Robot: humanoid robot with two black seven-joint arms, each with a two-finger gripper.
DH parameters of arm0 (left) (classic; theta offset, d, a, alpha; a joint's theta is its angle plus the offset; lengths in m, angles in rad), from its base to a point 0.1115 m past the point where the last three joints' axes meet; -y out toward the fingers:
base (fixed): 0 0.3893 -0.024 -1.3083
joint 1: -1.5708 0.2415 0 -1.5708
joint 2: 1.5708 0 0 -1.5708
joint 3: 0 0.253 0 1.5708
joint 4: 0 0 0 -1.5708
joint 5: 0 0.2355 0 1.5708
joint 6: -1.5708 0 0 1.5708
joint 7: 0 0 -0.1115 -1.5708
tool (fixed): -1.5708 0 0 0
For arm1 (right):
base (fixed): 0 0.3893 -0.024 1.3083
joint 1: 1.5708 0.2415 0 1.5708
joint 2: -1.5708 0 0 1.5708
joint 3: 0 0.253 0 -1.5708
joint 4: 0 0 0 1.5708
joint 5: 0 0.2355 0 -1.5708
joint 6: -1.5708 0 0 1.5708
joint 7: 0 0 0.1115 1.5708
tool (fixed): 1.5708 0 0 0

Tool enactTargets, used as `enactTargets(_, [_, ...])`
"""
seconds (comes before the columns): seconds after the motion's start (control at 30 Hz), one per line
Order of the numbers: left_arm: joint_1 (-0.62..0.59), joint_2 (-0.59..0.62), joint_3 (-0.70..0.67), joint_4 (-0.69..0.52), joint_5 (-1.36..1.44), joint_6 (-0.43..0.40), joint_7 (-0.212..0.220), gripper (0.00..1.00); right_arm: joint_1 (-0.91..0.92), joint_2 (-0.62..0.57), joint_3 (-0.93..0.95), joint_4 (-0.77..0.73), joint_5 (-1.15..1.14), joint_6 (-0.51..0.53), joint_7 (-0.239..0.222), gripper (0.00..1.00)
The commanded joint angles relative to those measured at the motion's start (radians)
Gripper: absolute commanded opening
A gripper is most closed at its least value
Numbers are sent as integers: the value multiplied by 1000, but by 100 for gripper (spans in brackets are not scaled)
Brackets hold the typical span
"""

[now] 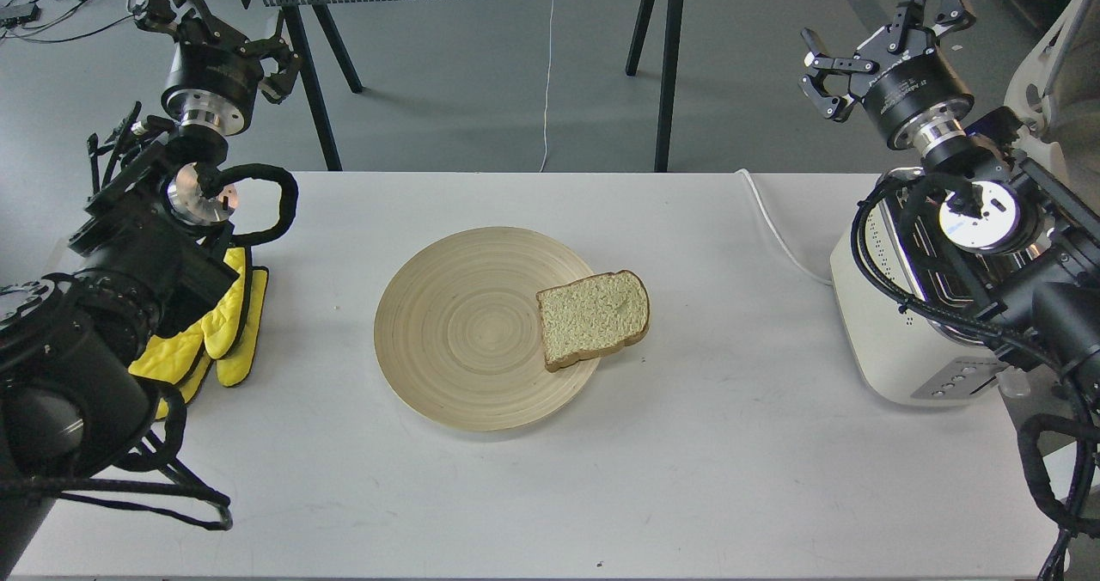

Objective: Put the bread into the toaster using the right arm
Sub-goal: 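Lift the right gripper away from the toaster and swing it toward the plate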

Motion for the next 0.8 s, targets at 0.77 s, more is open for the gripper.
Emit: enactTargets(0.77, [-1, 3, -4, 1, 0, 0, -2, 100, 30, -41, -397, 251, -347, -290, 5, 99])
